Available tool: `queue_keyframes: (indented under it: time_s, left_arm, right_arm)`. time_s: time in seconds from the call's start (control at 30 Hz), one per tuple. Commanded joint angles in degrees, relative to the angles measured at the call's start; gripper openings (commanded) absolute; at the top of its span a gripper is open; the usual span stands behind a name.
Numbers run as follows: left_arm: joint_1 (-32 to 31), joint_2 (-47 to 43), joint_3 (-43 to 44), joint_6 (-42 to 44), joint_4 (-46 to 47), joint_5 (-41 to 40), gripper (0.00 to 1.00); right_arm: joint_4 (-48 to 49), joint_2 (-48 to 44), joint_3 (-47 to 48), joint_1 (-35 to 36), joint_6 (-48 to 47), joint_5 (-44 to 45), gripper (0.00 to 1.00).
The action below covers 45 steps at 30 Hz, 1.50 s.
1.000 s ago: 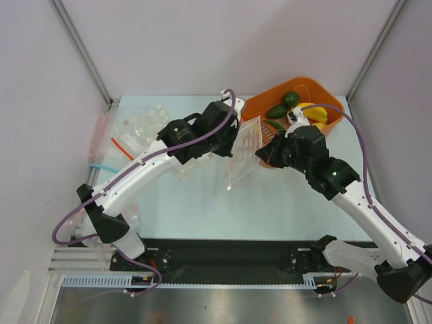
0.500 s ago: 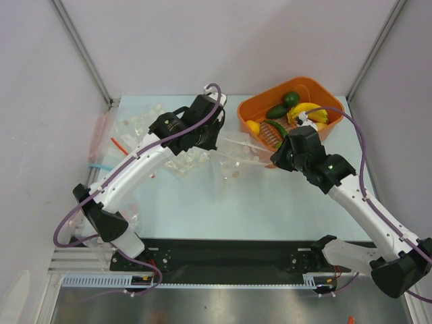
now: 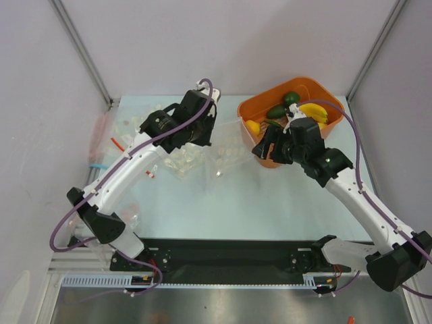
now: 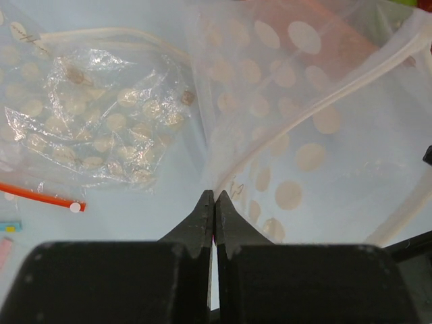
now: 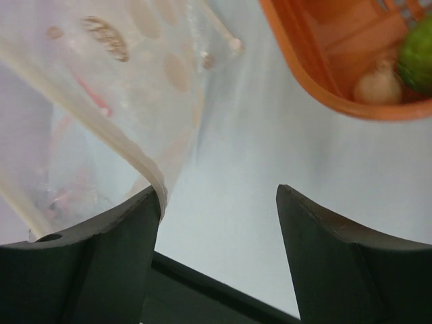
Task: Place the food in the zip-top bag and seal the zipper
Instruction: Open the zipper of the food storage bag at the center of the board, then pick up the fake fruit from the bin.
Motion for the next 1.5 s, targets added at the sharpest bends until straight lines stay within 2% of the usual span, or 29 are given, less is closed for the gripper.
queue_keyframes:
  time_s: [0.0, 0.27, 0.47, 0.63, 0.73, 0.8, 0.93, 1.03, 1.17, 1.37, 1.47]
  left_arm:
    - [0.5, 1.5, 4.0, 2.3, 1.2, 0.9, 0.0]
    - [1.1, 6.4, 10.8, 6.8, -1.7, -4.2, 0.0]
    - [2.8, 8.1, 12.9, 6.9, -0.6, -2.3, 0.0]
    - [2.8, 9.4, 15.0, 6.9, -0.3, -2.4, 0.0]
    - [2.8, 9.7, 15.2, 6.8, -0.6, -2.7, 0.0]
    - [2.8, 9.3, 15.3, 6.7, -0.5, -3.4, 0.0]
    - [2.8, 8.9, 15.2, 6.7, -0.2, -3.5, 0.0]
    - [2.8, 8.6, 14.4, 6.3, 0.1, -2.8, 0.0]
    - [2.6, 7.6, 12.5, 6.3, 0.9, -1.9, 0.0]
    - [0.5, 8.1, 13.1, 7.1, -0.7, -5.3, 0.0]
    - [-0.2, 8.0, 13.1, 6.8, -0.9, -5.4, 0.0]
  right_arm:
    - [7.8, 0.5, 3.9, -1.0, -4.4, -8.8, 0.75]
    - [13.8, 0.7, 4.6, -7.7, -5.4, -15.4, 0.75]
    - [14.4, 3.6, 5.9, -10.6, -6.6, -12.8, 0.74]
    - [5.7, 16.0, 11.2, -13.6, -5.4, -6.3, 0.66]
    - [-2.2, 24.9, 18.0, -14.4, -5.0, -2.9, 0.63]
    - [-6.7, 28.0, 21.4, -14.4, -5.1, -1.7, 0.62]
    - [-10.3, 31.8, 21.4, -14.3, -6.9, 0.1, 0.61]
    - [-11.0, 29.4, 17.1, -14.0, -7.9, 1.0, 0.61]
    - [-10.7, 20.8, 9.1, -13.4, -7.3, 1.1, 0.61]
    - [-17.2, 8.9, -0.7, -13.8, -4.3, 4.4, 0.61]
    - [-19.9, 2.9, -2.1, -14.5, -3.7, 7.5, 0.61]
